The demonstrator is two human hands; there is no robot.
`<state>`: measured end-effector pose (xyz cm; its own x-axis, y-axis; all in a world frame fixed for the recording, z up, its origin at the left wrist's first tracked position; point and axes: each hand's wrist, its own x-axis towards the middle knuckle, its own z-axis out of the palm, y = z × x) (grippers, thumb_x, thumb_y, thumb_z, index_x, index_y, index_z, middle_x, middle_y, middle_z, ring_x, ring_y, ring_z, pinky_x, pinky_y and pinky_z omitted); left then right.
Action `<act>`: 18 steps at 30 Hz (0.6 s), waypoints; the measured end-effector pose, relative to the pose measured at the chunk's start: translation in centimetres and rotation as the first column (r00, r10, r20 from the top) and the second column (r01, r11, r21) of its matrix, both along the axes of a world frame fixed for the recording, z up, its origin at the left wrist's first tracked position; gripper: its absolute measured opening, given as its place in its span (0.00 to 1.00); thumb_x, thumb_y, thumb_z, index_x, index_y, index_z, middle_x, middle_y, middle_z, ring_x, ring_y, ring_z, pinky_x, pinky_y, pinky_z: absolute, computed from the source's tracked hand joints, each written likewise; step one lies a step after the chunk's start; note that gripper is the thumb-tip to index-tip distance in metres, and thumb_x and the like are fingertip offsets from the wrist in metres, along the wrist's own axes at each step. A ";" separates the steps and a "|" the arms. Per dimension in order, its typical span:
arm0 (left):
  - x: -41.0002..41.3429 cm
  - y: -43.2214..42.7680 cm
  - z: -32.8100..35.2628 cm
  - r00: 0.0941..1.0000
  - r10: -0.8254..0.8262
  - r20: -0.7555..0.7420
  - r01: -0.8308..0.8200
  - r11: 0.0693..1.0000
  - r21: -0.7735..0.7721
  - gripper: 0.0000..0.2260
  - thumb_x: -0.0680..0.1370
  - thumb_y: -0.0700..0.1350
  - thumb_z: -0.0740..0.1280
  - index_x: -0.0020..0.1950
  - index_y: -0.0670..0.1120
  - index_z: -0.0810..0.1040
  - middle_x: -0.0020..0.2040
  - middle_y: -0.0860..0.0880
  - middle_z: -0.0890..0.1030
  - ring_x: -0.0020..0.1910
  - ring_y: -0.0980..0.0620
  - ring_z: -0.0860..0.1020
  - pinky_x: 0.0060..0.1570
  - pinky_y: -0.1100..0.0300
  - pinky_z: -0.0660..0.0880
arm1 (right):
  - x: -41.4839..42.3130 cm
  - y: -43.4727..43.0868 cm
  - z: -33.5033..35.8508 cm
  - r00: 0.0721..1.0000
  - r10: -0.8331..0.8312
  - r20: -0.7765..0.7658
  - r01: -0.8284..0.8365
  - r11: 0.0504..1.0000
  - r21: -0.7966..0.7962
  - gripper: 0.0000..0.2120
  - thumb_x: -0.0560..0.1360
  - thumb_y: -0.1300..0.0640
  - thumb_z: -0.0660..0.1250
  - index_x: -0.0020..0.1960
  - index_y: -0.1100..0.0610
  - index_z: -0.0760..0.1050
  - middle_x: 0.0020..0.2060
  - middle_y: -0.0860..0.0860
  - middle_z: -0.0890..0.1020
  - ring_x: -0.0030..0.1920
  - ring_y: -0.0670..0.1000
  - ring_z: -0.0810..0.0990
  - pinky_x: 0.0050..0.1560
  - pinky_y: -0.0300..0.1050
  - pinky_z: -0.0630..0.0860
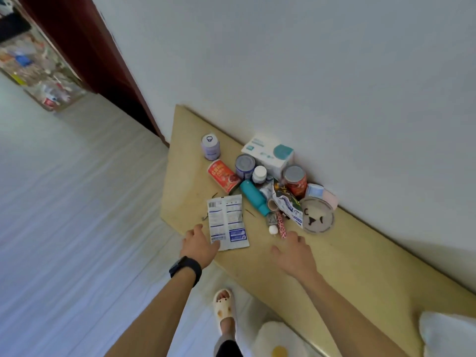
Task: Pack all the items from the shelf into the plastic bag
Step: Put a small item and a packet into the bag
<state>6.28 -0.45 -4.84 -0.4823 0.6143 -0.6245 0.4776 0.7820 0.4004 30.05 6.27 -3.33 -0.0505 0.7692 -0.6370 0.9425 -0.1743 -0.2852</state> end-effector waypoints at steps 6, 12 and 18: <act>-0.9 3.4 -3.9 0.999 -0.006 -0.035 0.008 0.999 0.046 0.35 0.74 0.59 0.70 0.74 0.45 0.61 0.70 0.44 0.67 0.68 0.41 0.68 0.64 0.47 0.69 | -5.1 3.4 -4.5 0.976 -0.183 0.119 0.166 0.976 0.140 0.35 0.76 0.36 0.61 0.72 0.59 0.61 0.65 0.61 0.71 0.64 0.63 0.70 0.57 0.56 0.73; -1.0 2.7 -5.1 0.999 0.045 -0.001 -0.045 0.998 0.035 0.21 0.76 0.54 0.69 0.64 0.50 0.66 0.62 0.46 0.73 0.60 0.42 0.74 0.56 0.45 0.76 | -4.8 1.2 -5.1 0.969 -0.127 0.211 0.107 0.989 0.106 0.32 0.80 0.42 0.59 0.74 0.62 0.57 0.68 0.63 0.68 0.67 0.64 0.68 0.59 0.56 0.72; 0.2 0.2 -4.6 0.992 0.089 0.091 -0.087 0.996 -0.027 0.12 0.77 0.50 0.67 0.55 0.51 0.67 0.56 0.46 0.75 0.51 0.42 0.77 0.51 0.47 0.77 | 0.0 -4.2 -4.0 0.947 -0.232 0.222 0.253 0.965 -0.072 0.32 0.74 0.38 0.64 0.66 0.59 0.61 0.61 0.58 0.70 0.60 0.62 0.75 0.51 0.53 0.73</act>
<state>6.45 -0.29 -9.48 -0.4738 0.5572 -0.6820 0.3689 0.8288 0.4208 30.03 2.05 -7.33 0.2722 0.6748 -0.6859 0.9049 -0.4218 -0.0559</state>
